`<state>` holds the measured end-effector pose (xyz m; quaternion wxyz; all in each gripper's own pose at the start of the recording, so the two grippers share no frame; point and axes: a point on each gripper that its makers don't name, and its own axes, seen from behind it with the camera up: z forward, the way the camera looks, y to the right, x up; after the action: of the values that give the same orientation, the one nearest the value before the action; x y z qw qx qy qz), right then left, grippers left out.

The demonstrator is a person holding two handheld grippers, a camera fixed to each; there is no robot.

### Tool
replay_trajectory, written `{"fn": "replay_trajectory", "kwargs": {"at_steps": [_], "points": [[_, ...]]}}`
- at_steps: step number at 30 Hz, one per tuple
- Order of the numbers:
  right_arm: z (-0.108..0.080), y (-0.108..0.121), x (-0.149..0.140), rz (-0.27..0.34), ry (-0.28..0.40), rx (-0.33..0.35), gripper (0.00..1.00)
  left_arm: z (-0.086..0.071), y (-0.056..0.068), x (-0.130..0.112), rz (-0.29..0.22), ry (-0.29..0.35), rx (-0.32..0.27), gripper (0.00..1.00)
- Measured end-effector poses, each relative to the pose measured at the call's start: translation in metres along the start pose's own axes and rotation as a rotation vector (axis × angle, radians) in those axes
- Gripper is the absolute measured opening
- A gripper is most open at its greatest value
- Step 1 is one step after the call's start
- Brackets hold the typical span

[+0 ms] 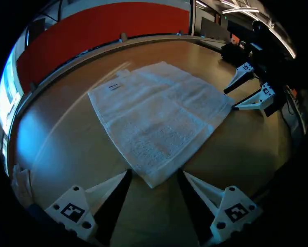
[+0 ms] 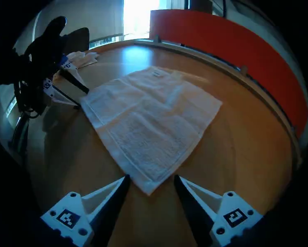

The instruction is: Fold towel

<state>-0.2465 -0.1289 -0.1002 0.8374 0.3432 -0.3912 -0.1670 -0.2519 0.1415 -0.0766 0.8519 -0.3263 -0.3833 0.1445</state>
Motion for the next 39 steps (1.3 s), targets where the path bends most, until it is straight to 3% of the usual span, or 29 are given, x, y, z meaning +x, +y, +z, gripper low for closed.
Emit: {"fn": "replay_trajectory", "kwargs": {"at_steps": [10, 14, 18, 22, 24, 32, 34, 39], "points": [[-0.002, -0.003, -0.004, 0.017, 0.002, 0.012, 0.49, -0.002, 0.001, -0.001, -0.025, -0.007, 0.014, 0.56], [-0.002, 0.002, -0.005, 0.035, 0.002, 0.002, 0.37, -0.004, 0.000, -0.002, -0.035, -0.013, 0.015, 0.53], [-0.002, 0.003, -0.005, 0.051, 0.001, -0.004, 0.32, -0.005, 0.001, -0.002, -0.034, -0.021, 0.019, 0.51], [-0.003, 0.000, -0.005, 0.055, 0.000, -0.001, 0.30, -0.005, 0.001, -0.002, -0.038, -0.024, 0.033, 0.28], [-0.004, -0.001, -0.005, 0.056, 0.000, 0.000, 0.29, -0.005, 0.001, -0.002, -0.044, -0.024, 0.041, 0.22], [-0.006, -0.002, -0.003, 0.069, -0.001, -0.002, 0.23, -0.006, 0.003, -0.003, -0.061, -0.031, 0.048, 0.18], [-0.007, 0.001, 0.001, 0.075, 0.007, -0.014, 0.10, -0.007, 0.004, -0.002, -0.071, -0.034, 0.045, 0.17], [-0.010, 0.005, 0.007, 0.077, 0.020, -0.037, 0.07, -0.008, 0.007, -0.001, -0.084, -0.033, 0.042, 0.15]]}}
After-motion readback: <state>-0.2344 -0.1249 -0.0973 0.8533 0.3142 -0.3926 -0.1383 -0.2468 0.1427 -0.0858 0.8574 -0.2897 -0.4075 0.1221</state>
